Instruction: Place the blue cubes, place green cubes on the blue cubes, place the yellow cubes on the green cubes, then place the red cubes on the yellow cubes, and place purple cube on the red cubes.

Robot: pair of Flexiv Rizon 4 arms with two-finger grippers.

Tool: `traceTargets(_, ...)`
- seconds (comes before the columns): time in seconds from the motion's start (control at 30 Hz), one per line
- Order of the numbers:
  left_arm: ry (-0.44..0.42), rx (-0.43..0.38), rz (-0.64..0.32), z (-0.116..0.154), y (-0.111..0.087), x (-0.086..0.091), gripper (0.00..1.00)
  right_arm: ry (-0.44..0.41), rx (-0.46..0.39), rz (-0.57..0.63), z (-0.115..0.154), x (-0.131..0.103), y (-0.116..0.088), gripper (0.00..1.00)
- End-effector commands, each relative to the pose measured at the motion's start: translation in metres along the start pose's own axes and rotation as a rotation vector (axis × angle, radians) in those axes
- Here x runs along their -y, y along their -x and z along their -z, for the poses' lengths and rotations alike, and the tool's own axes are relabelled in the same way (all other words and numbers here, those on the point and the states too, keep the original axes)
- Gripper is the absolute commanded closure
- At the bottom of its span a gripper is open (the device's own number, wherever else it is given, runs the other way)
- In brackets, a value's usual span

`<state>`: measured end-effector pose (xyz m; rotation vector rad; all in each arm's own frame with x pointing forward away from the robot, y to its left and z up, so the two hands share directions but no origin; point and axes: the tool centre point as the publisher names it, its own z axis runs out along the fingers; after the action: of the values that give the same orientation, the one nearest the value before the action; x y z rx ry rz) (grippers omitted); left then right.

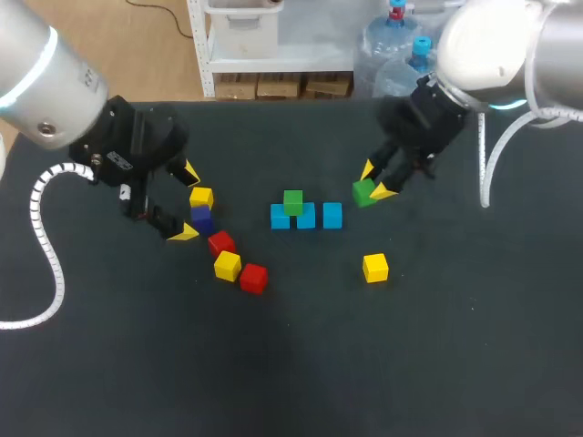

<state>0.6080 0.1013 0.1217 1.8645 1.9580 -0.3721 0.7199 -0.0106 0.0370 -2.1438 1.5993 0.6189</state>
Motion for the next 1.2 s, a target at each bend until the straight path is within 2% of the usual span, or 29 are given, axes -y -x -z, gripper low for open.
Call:
traceTargets(0.03, 0.000, 0.005, -0.003, 0.000, -0.002, 0.000, 0.00, -0.109, -0.033, -0.038, 0.001, -0.004, 0.008, 1.00)
traceTargets(0.5, 0.000, 0.005, -0.003, 0.000, -0.002, 0.000, 0.00, -0.184, 0.054, -0.149, -0.011, 0.005, 0.027, 1.00)
traceTargets(0.9, 0.000, 0.005, -0.003, 0.000, -0.002, 0.000, 0.00, -0.180, 0.081, -0.175, -0.023, 0.007, 0.047, 1.00)
traceTargets(1.2, 0.000, 0.005, -0.003, 0.000, -0.002, 0.000, 0.00, -0.180, 0.081, -0.231, -0.027, 0.006, 0.050, 1.00)
